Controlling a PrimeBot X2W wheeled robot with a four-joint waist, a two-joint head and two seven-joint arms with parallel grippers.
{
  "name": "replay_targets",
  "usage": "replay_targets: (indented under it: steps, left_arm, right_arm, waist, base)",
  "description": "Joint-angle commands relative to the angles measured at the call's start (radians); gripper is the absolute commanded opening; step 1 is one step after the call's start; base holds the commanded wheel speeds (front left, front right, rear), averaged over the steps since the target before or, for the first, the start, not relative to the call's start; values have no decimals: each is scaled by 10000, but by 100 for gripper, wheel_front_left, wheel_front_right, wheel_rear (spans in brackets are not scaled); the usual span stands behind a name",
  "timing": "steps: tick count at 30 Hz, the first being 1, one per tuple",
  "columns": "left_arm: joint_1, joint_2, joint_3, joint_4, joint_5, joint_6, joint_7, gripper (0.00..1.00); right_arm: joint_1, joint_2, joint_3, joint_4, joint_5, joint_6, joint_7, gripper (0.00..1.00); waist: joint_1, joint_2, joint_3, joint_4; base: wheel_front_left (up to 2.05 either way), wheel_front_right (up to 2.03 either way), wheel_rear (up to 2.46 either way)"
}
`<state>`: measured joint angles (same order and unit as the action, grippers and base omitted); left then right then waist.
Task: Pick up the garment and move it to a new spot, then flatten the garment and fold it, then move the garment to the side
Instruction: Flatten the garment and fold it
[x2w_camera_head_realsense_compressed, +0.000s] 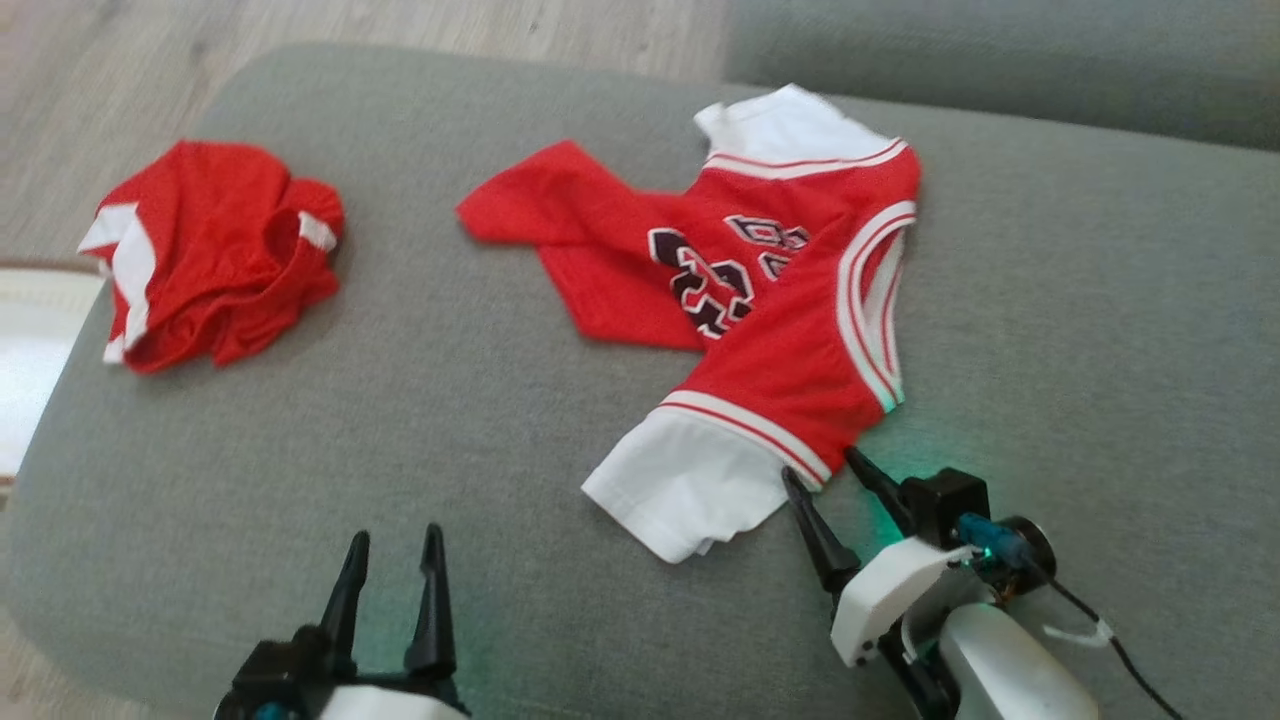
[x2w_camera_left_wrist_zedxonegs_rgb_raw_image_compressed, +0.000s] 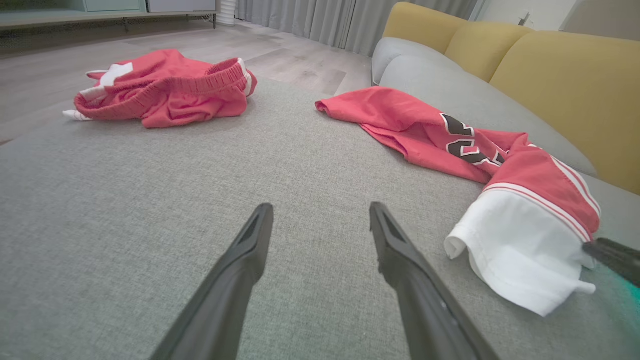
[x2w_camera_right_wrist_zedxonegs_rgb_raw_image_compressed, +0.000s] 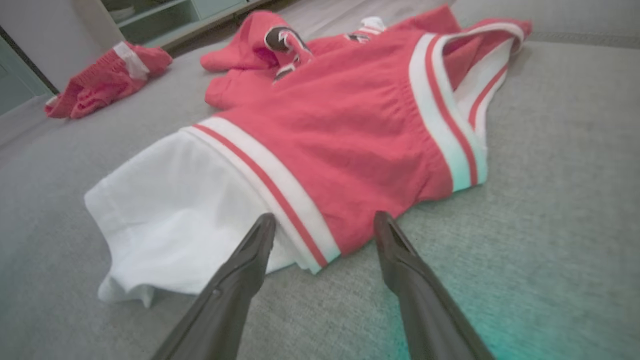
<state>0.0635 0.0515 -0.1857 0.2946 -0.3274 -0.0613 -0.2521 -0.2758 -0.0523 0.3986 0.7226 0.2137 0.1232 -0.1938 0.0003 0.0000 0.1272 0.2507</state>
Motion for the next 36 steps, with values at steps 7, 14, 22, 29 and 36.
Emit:
replay_targets:
  steps: [7, 14, 22, 29, 36]
  left_arm:
    - [-741, -12, 96, -284, -227, 77, -97, 100]
    - [-1030, -12, 154, -279, -240, -28, -97, 100]
    - [-1367, -12, -255, -204, -338, -148, -97, 100]
    - [-1575, -12, -576, -76, -418, -129, -97, 100]
    - [-1633, -12, -641, 104, -444, -126, -97, 100]
  right_arm:
    - [-733, 20, 18, 595, -498, 75, -42, 31]
    - [-817, -243, -640, 1054, -890, 75, -395, 0]
    - [-476, -1593, -2075, 966, -941, 75, -602, 0]
    - [-392, -2100, -2898, 538, -981, 75, -642, 94]
    - [-284, -1697, -2559, -1418, -609, 75, -674, 100]
  waist:
    - [-3, 0, 536, 313]
    - [-3, 0, 504, -286]
    - [-3, 0, 328, -1443]
    - [-3, 0, 274, -2121]
    - [-3, 0, 302, -2454]
  base:
    - [0, 0, 0]
    - [0, 0, 0]
    - [0, 0, 0]
    - [0, 0, 0]
    - [0, 0, 0]
